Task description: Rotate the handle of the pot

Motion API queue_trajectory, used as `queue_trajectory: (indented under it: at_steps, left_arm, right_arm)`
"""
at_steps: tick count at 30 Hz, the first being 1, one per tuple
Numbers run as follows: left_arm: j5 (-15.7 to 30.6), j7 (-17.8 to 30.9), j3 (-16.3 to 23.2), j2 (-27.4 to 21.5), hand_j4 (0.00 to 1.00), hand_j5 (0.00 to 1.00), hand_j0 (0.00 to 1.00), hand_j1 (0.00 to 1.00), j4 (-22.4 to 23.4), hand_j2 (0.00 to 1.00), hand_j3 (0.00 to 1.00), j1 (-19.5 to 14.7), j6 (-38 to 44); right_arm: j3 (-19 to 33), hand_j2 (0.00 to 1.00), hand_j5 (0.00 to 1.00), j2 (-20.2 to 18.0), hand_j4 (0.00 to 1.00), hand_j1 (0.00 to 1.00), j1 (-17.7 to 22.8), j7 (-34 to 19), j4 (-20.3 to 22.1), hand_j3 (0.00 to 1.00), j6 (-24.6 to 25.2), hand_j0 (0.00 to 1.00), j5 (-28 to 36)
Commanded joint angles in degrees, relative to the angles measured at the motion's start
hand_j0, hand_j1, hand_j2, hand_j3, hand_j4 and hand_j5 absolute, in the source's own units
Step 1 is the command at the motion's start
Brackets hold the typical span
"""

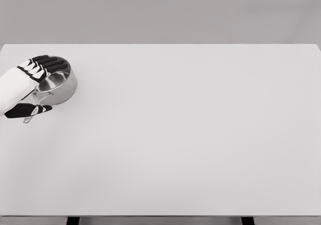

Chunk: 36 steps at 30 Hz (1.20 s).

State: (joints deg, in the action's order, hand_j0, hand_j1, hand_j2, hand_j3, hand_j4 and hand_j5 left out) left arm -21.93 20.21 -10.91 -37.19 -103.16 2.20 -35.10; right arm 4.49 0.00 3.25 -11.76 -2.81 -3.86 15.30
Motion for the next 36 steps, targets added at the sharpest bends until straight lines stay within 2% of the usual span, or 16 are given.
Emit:
queue_trajectory:
  at_steps: [1, 7, 8, 11, 14, 17, 22, 25, 36]
  left_arm:
    - [0.3, 0.0, 0.0, -0.1, 1.0, 1.0, 1.0, 1.0, 0.0, 1.0, 1.0, 0.0, 0.1]
    - [0.3, 0.0, 0.1, -0.1, 1.0, 1.0, 1.0, 1.0, 0.0, 1.0, 1.0, -0.1, 0.1]
    - [0.0, 0.0, 0.0, -0.1, 1.0, 1.0, 1.0, 1.0, 0.0, 1.0, 1.0, -1.6, 0.1]
    - [-7.5, 0.0, 0.2, 0.7, 1.0, 1.0, 1.0, 1.0, 0.0, 1.0, 1.0, -3.4, 0.1]
    - [-9.4, 0.0, 0.5, 1.7, 1.0, 1.0, 1.0, 1.0, 0.0, 1.0, 1.0, -3.9, 0.1]
    - [-13.5, -0.1, 0.7, 5.8, 1.0, 1.0, 1.0, 1.0, 0.0, 1.0, 1.0, -4.6, 0.1]
    - [-14.0, -0.2, 3.2, 5.9, 1.0, 1.0, 1.0, 1.0, 0.0, 1.0, 1.0, -3.9, 0.1]
    - [-15.0, -0.2, 6.9, 5.8, 1.0, 1.0, 1.0, 1.0, -0.1, 1.0, 1.0, -4.8, 0.1]
    - [-18.7, 0.4, 7.0, 6.0, 1.0, 1.0, 1.0, 1.0, -0.1, 1.0, 1.0, -4.7, 1.9]
  right_arm:
    - [0.0, 1.0, 1.0, 0.0, 1.0, 1.0, 0.0, 0.0, 0.0, 1.0, 0.0, 1.0, 0.0]
    - [0.0, 1.0, 1.0, 0.0, 1.0, 1.0, 0.0, 0.0, 0.0, 1.0, 0.0, 1.0, 0.0]
    - [0.0, 1.0, 1.0, 0.0, 1.0, 1.0, 0.0, 0.0, 0.0, 1.0, 0.0, 1.0, 0.0]
    - [0.0, 1.0, 1.0, 0.0, 1.0, 1.0, 0.0, 0.0, 0.0, 1.0, 0.0, 1.0, 0.0]
    - [0.0, 1.0, 1.0, 0.0, 1.0, 1.0, 0.0, 0.0, 0.0, 1.0, 0.0, 1.0, 0.0]
    - [0.0, 1.0, 1.0, 0.0, 1.0, 1.0, 0.0, 0.0, 0.0, 1.0, 0.0, 1.0, 0.0]
    - [0.0, 1.0, 1.0, 0.0, 1.0, 1.0, 0.0, 0.0, 0.0, 1.0, 0.0, 1.0, 0.0]
    - [0.0, 1.0, 1.0, 0.0, 1.0, 1.0, 0.0, 0.0, 0.0, 1.0, 0.0, 1.0, 0.0]
    - [0.0, 1.0, 1.0, 0.0, 1.0, 1.0, 0.0, 0.0, 0.0, 1.0, 0.0, 1.0, 0.0]
